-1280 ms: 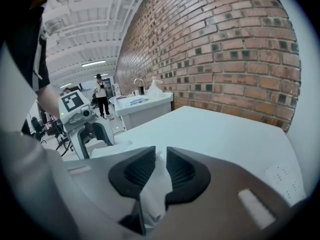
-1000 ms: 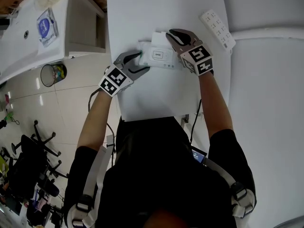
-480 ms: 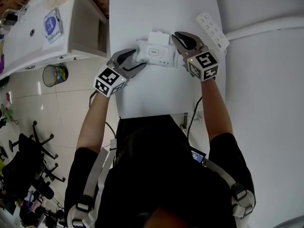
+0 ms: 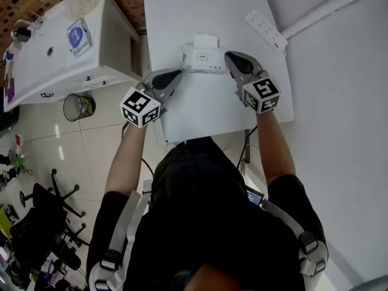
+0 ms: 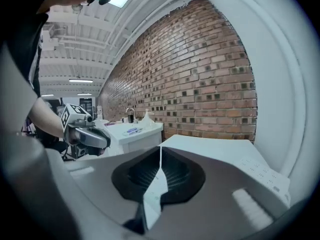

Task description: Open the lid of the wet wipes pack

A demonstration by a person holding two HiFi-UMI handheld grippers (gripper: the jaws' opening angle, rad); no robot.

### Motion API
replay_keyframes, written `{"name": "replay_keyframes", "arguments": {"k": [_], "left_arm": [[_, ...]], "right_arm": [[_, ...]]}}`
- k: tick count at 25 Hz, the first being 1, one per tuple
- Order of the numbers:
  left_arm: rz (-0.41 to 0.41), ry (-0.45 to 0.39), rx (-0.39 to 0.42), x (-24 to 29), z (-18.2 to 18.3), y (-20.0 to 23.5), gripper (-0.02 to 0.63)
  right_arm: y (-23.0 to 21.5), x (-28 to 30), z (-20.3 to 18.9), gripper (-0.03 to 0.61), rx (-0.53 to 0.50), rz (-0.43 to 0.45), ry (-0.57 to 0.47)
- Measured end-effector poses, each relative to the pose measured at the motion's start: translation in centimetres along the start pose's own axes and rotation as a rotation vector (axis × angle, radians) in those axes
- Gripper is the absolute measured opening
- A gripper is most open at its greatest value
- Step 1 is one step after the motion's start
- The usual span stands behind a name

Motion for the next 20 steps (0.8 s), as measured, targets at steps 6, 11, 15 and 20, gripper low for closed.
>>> {"name": "replay_keyframes", "arguments": {"k": [6, 11, 15, 20], "left_arm": [[-0.009, -0.053, -0.003, -4.8, 0.8, -0.3, 0.0], [-0.013, -0.108, -0.005, -8.5, 2.1, -0.6, 0.0], [-0.018, -0.177, -0.022, -11.4, 3.1, -1.0, 0.002], [-0.09, -0.261, -0.021, -15.5, 4.1, -1.7, 0.018]], "right_arm": [[5.6, -1.5, 0.6, 0.006, 0.002, -0.07, -0.047], [9.7, -2.8, 1.3, 0.006, -0.007, -0.101, -0.059], [13.3, -3.5, 1.6, 0.006, -0.009, -0.131, -0.113], [18.6, -4.3, 1.6, 0.006, -0.03, -0.203, -0.164]]}}
Point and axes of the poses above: the fingertips, and each gripper's own axes: x forward along the fingers, y to its left, z out of its top, the point moved 9 cm from there along -x, backward along the fingers, and after that the axes turned 15 degrees about z, right-handed, at the moved point
